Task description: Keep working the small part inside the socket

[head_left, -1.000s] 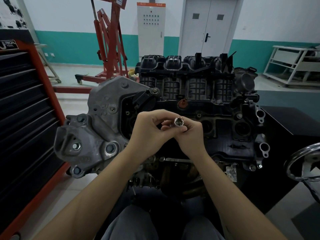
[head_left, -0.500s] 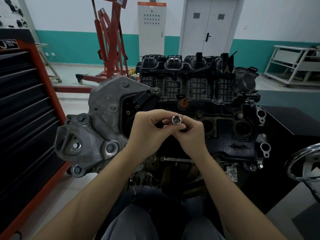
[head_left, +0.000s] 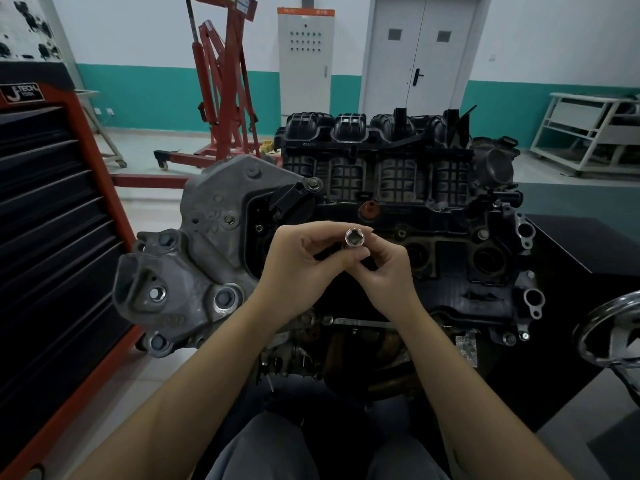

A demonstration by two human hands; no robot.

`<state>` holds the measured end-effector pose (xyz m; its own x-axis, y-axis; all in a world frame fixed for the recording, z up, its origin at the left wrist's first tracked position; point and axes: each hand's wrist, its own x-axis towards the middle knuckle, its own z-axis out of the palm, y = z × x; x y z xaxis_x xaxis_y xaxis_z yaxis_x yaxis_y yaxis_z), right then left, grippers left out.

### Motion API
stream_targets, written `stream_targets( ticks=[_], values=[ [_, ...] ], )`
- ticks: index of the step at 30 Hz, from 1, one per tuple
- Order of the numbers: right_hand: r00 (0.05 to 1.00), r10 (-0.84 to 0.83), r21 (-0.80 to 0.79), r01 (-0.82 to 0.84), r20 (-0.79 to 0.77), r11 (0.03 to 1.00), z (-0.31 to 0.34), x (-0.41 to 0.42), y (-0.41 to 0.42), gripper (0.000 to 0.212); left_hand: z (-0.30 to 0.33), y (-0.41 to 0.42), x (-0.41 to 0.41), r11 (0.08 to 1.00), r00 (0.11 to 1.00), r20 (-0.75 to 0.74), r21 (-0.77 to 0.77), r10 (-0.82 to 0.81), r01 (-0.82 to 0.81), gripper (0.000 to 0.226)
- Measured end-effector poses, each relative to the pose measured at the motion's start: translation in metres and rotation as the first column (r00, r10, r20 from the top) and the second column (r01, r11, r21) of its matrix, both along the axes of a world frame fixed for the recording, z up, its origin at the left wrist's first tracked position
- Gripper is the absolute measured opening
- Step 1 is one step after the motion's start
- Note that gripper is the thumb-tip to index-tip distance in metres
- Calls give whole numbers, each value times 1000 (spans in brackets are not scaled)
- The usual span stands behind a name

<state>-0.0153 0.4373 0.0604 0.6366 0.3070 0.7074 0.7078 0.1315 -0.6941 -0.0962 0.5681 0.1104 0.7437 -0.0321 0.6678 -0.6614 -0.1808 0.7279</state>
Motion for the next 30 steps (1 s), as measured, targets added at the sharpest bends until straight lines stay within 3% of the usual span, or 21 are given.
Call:
stream_targets(
  ticks=[4,9,15,20,23,27,30],
  values=[
    [999,-12,12,13,-31,1000,0,-1,1,22,0,2,0,998,998,-29,15,-56,57,29],
    [999,-43,11,43,-18,999,-2,2,1,16,-3,-1,1,992,992,30,35,124,-125,19],
    [1000,-9,14,9,-29,1000,-1,1,-1,24,-2,2,1,999,999,-30,22,-36,37,27],
    [999,-40,11,40,-20,999,-2,0,1,18,-3,-1,2,989,990,44,56,135,-137,16],
    [1000,-15,-19,15,28,1000,0,-1,0,24,-3,-1,2,995,996,-4,21,94,-94,16],
    [1000,-5,-14,4,-18,1000,-2,1,0,24,-4,0,1,1000,999,-33,27,11,-10,20],
    [998,-11,18,12,-57,1000,-3,2,1,17,-5,-2,1,996,997,-4,19,82,-82,21]
  ],
)
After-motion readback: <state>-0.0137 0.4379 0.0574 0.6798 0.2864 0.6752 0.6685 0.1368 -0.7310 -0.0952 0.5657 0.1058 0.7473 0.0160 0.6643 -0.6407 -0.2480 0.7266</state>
